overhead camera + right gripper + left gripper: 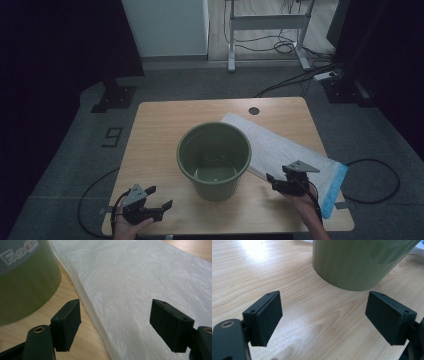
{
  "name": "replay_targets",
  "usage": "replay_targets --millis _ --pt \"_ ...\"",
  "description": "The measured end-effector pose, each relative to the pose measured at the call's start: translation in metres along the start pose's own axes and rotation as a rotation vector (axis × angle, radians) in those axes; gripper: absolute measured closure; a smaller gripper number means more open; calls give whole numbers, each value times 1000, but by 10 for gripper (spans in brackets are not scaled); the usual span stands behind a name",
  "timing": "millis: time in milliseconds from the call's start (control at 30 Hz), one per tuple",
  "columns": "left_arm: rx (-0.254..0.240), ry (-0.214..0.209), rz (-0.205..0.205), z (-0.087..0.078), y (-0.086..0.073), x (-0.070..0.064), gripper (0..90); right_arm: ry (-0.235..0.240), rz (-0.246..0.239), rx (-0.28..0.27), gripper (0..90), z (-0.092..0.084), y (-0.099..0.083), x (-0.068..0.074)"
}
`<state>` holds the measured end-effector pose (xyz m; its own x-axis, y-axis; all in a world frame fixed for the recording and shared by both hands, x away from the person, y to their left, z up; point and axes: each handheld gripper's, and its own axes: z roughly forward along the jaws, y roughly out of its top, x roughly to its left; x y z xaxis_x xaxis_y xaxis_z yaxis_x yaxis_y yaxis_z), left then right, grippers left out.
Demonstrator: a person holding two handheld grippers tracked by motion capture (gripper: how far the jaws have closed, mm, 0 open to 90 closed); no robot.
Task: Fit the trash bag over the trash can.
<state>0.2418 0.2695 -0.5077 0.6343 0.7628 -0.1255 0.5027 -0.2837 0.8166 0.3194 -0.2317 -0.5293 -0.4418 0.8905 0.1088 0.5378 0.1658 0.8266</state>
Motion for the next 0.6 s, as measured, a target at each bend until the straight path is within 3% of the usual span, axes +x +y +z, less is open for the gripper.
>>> replay_targets --millis 600 --pt "12 -2 3 3 -2 1 136 36 -24 64 220 43 16 11"
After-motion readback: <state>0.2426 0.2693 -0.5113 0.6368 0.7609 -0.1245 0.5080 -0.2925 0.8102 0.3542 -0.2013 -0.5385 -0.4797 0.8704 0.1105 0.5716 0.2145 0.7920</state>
